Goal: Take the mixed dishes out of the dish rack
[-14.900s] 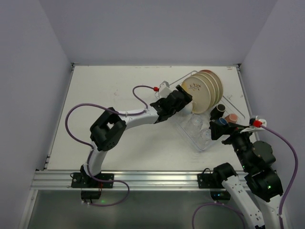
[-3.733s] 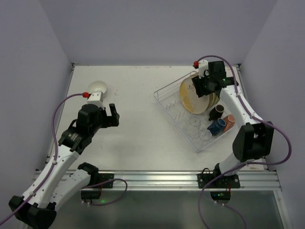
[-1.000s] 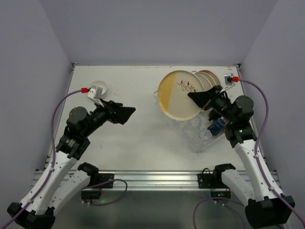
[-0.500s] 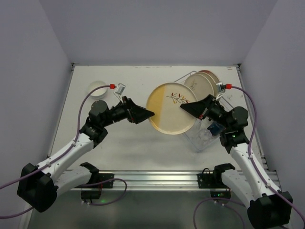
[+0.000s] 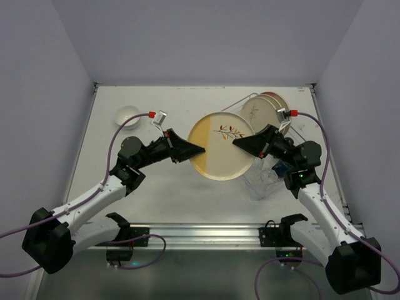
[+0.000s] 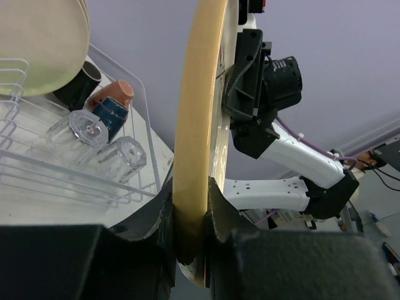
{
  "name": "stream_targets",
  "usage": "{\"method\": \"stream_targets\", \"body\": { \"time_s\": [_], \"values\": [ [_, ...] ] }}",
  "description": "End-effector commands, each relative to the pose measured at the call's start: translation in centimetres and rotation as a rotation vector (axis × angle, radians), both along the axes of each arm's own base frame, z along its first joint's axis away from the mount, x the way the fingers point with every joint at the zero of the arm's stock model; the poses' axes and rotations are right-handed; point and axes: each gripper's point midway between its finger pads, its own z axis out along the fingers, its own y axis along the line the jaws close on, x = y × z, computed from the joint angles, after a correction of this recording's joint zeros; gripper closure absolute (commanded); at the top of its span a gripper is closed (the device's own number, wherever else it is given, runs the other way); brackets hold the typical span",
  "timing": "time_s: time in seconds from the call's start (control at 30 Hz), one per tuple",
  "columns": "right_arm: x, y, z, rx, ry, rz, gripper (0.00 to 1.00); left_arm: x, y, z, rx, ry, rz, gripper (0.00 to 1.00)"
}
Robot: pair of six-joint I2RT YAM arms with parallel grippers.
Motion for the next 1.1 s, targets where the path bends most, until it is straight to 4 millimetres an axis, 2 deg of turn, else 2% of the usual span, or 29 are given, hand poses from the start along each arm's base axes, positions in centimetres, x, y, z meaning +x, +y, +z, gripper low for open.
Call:
{"method": "stream_targets", "body": {
  "time_s": [0.0, 0.07, 0.1, 0.17, 0.2, 0.23, 0.33, 0.37, 0.4, 0.43, 0.47, 0.5, 0.53, 0.67, 0.7, 0.73, 0.8, 0.87, 0.9, 0.93, 0.97, 1.0, 1.07],
  "values": [
    [0.7, -0.4, 2.7, 0.053, -0.116, -0.056, 1.0, -0.8, -0.1, 0.9, -0.016, -0.022, -0.022, 1.0],
    [1.8, -0.3, 1.7, 0.034, -0.093, -0.083, 1.0, -0.2, 0.3, 1.0, -0.015, -0.003, 0.032, 1.0],
    [2.1, -0.3, 1.3, 0.028, -0.087, -0.089, 1.0, 0.3, 0.4, 0.1, 0.012, 0.045, 0.062, 1.0],
    [3.2, -0.4, 0.2, 0.009, -0.057, -0.12, 0.89, 1.4, 1.3, 0.3, 0.009, 0.082, 0.158, 1.0],
    [3.5, -0.4, -0.1, 0.005, -0.048, -0.133, 0.78, 1.7, 1.7, -0.1, 0.018, 0.115, 0.191, 1.0],
    [4.2, -0.6, -0.8, -0.012, -0.025, -0.16, 0.6, 2.1, 2.3, 0.2, 0.002, 0.121, 0.241, 1.0],
    [5.1, -0.8, -2.0, -0.049, 0.009, -0.199, 0.35, 3.2, 3.6, 0.1, -0.006, 0.187, 0.351, 1.0],
    [5.5, -1.0, -2.1, -0.055, 0.012, -0.224, 0.31, 3.2, 4.2, 0.5, -0.027, 0.199, 0.377, 1.0],
    [5.7, -1.1, -2.7, -0.077, 0.028, -0.238, 0.26, 3.4, 4.7, 0.1, -0.023, 0.223, 0.408, 1.0],
    [5.9, -1.3, -2.9, -0.087, 0.034, -0.251, 0.16, 3.7, 5.6, 0.7, -0.047, 0.224, 0.461, 1.0],
    [6.3, -1.5, -2.9, -0.094, 0.038, -0.277, 0.11, 3.8, 6.0, 0.4, -0.057, 0.244, 0.486, 1.0],
    [6.4, -1.6, -3.4, -0.115, 0.051, -0.288, 0.01, 4.0, 6.5, -0.1, -0.05, 0.267, 0.516, 1.0],
    [6.4, -1.8, -3.4, -0.122, 0.053, -0.297, 0.01, 4.4, 7.5, 0.1, -0.066, 0.271, 0.574, 1.0],
    [6.6, -3.2, -3.7, -0.185, 0.049, -0.395, 0.01, 5.8, 10.7, -1.7, -0.045, 0.338, 0.747, 1.0],
    [6.8, -3.8, -4.3, -0.217, 0.063, -0.436, 0.01, 6.1, 11.4, -2.0, -0.04, 0.343, 0.781, 1.0],
    [6.3, -4.2, -3.6, -0.217, 0.04, -0.459, 0.01, 7.0, 12.8, -2.4, -0.036, 0.351, 0.837, 1.0],
    [6.1, -5.1, -4.0, -0.249, 0.051, -0.51, 0.01, 8.0, 14.3, -3.5, -0.008, 0.365, 0.886, 1.0],
    [5.3, -6.0, -2.8, -0.246, 0.044, -0.553, 0.01, 9.7, 16.3, -4.9, 0.01, 0.395, 0.93, 1.0],
    [5.0, -6.4, -3.6, -0.278, 0.085, -0.569, 0.01, 10.2, 16.7, -5.5, 0.016, 0.403, 0.933, 1.0],
    [5.0, -7.1, -2.9, -0.275, 0.076, -0.609, 0.01, 11.0, 17.2, -7.1, 0.038, 0.431, 0.924, 1.0],
    [4.2, -7.4, -3.0, -0.286, 0.081, -0.621, 0.01, 11.6, 17.4, -7.3, 0.031, 0.429, 0.923, 1.0],
    [3.8, -7.8, -2.7, -0.283, 0.073, -0.634, 0.01, 12.1, 17.0, -9.3, 0.062, 0.467, 0.897, 1.0],
    [2.6, -8.3, -2.1, -0.273, 0.04, -0.653, 0.01, 13.2, 17.4, -9.7, 0.057, 0.452, 0.898, 1.0]
  ]
}}
